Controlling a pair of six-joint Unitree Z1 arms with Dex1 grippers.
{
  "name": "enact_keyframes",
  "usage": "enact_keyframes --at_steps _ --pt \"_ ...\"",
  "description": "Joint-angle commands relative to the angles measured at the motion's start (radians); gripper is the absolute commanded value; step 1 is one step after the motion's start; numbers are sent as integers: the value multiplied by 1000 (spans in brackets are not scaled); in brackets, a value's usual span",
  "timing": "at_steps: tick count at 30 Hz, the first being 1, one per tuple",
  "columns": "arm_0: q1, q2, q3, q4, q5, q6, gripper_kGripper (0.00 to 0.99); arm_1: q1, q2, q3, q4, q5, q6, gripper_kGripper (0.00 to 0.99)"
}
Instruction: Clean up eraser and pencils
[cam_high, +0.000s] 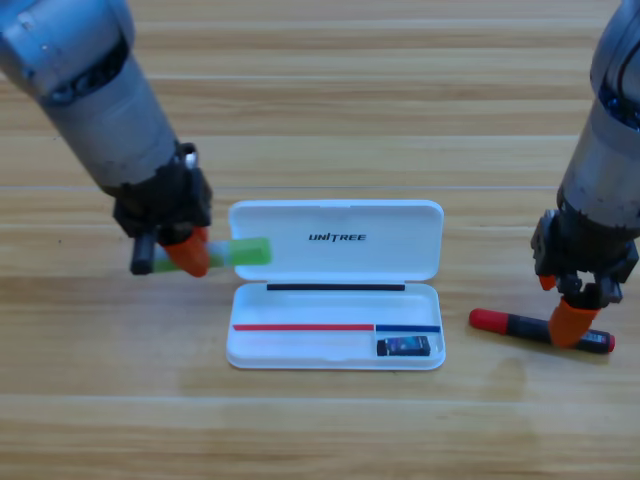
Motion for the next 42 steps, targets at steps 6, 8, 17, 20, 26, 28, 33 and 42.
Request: enact_keyframes --at_steps 6,8,17,20,26,28,33,42 --pt "-126 115 -27 7 -3 -55 0 -48 118 82 -119 -16 -17 632" --pt "-135 133 -39 7 -3 -65 0 -48 129 94 -142 -18 -19 632" --pt "-178 193 -90 7 -3 -99 0 -53 169 110 -166 -22 -34 486" --pt "-188 203 -98 7 -3 -107 0 -53 181 110 -175 -27 -39 485" --pt "-203 213 -104 7 0 -119 0 -53 201 110 -185 -32 -46 0" --pt "-208 216 -105 7 -2 -121 0 -53 204 110 -185 -38 -51 0" --pt "-221 220 -111 7 0 -131 0 -53 178 114 -178 -48 -57 0" --pt "-224 233 -119 7 3 -134 0 -53 96 90 -99 -42 -60 0"
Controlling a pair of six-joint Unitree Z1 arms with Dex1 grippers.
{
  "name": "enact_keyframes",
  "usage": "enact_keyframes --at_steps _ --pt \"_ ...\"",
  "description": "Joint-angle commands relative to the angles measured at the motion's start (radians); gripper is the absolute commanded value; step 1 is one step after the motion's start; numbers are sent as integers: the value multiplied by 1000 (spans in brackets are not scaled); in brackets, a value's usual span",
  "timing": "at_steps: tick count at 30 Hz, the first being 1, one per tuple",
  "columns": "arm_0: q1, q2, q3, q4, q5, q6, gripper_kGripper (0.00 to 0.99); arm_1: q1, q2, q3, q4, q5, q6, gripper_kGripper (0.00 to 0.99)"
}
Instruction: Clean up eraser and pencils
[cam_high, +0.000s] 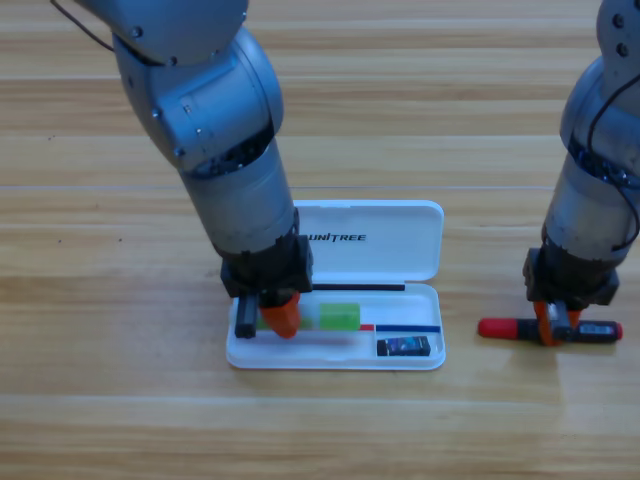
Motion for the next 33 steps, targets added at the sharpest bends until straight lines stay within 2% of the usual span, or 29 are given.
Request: enact_keyframes --at_steps 1,9,10,12,13,14,22,28,33 --pt "-27 63 -3 7 4 -11 0 -22 -7 10 49 -7 -12 0" --pt "-27 73 -11 12 10 -10 0 -22 -17 8 52 -7 -12 0" --pt "-27 77 -14 15 10 -8 141 -22 -17 8 51 -7 -12 0" --pt "-27 77 -14 21 18 -14 652 -22 -19 8 51 -7 -12 0" --pt "-27 77 -14 21 20 -16 871 -22 -19 7 52 -7 -12 0" --pt "-27 77 -14 21 21 -17 968 -22 -20 7 52 -7 -12 0" --pt "-27 54 -17 38 24 -21 990 -17 -54 -3 86 -7 -11 0" --pt "-16 -75 -14 107 33 -4 990 70 -108 -150 255 45 1 0" --pt "113 -229 37 149 38 47 990 138 -25 -326 333 42 38 0"
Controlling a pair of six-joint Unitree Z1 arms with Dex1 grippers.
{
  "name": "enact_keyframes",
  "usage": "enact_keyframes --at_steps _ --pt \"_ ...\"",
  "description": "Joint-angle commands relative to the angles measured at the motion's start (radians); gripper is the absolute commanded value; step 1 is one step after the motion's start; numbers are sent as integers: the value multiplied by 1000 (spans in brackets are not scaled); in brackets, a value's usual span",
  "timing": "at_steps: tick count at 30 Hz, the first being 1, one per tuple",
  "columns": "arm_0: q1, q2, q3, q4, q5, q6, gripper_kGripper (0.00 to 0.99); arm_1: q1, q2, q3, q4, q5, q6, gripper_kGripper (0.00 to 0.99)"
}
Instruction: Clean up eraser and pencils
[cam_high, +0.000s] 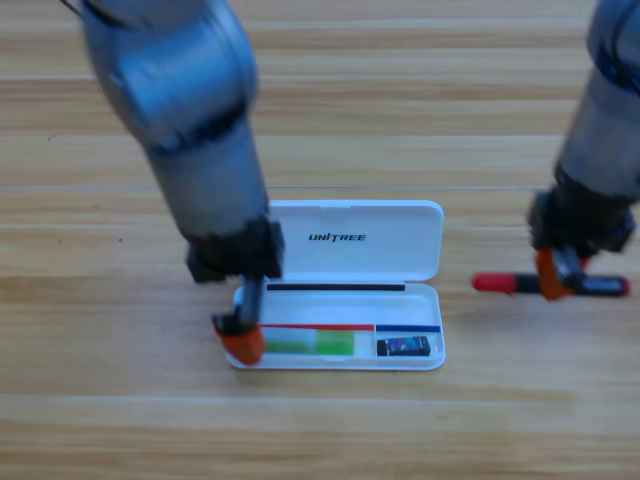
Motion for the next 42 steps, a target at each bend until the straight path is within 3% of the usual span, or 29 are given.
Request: enact_keyframes --at_steps 1,7,16,21,29,32,33,36,42 --pt "145 -200 75 36 8 63 990 125 88 -174 99 14 38 0" --pt "383 -334 173 36 -44 189 990 185 249 -391 172 15 75 0" --pt "676 -366 234 19 -152 363 990 225 416 -582 194 12 83 0" --pt "757 -369 259 5 -202 416 990 228 453 -621 194 3 86 0" --pt "769 -371 296 -16 -210 436 990 228 462 -632 194 0 92 0" --pt "769 -371 313 -30 -216 436 990 228 460 -632 200 0 100 456" --pt "769 -372 316 -35 -218 436 990 228 459 -632 202 0 103 557" --pt "769 -372 317 -39 -221 434 990 228 450 -629 209 2 107 634" --pt "771 -372 316 -42 -221 434 990 240 384 -600 240 35 112 689"
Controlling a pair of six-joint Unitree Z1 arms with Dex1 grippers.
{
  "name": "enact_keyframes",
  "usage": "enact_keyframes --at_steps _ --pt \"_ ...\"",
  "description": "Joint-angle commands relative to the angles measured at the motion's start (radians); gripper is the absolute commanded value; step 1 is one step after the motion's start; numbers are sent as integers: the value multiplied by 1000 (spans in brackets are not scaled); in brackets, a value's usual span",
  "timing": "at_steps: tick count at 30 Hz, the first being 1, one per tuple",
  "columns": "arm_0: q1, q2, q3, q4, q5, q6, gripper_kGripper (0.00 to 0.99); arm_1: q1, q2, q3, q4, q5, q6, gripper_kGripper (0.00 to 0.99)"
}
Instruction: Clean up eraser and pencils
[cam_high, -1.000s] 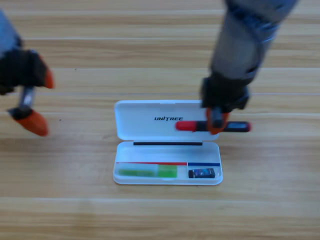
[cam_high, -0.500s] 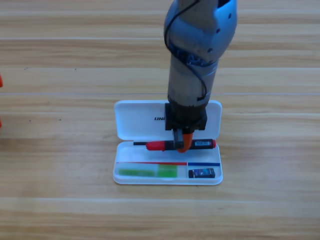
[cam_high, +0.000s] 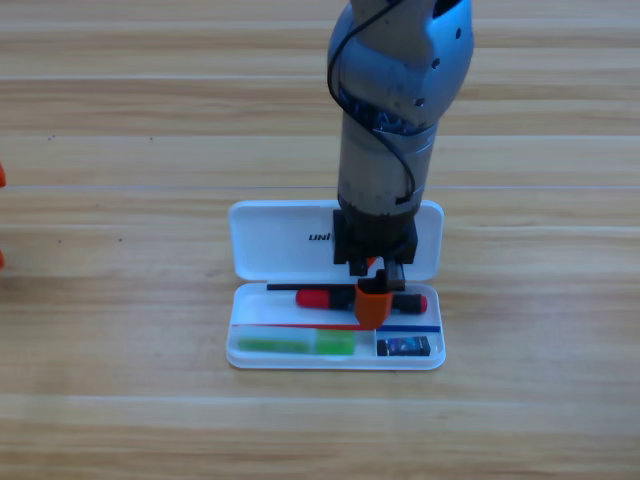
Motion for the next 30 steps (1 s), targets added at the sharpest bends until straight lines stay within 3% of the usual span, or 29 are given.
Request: enact_keyframes --at_steps 1,6,9,13,16,19,26,30 --pt "22 -8 22 -14 -13 7 990 46 -59 56 50 52 12 689" --pt "35 -4 24 -46 -24 4 990 72 -366 223 50 192 26 713" --pt "45 16 19 -88 -44 1 990 72 -567 315 25 227 67 713" --pt "48 84 -54 -106 -80 -13 983 -11 -817 468 -113 289 150 742" --pt "48 154 -133 -106 -122 -25 971 -33 -957 599 -240 292 187 765" --pt "45 214 -202 -106 -175 -25 956 -36 -1024 701 -334 304 231 767" --pt "12 280 -321 -108 -244 -39 931 -83 -1027 760 -344 494 251 808" --pt "-41 298 -375 -108 -244 -63 931 -88 -1063 804 -381 508 254 834"
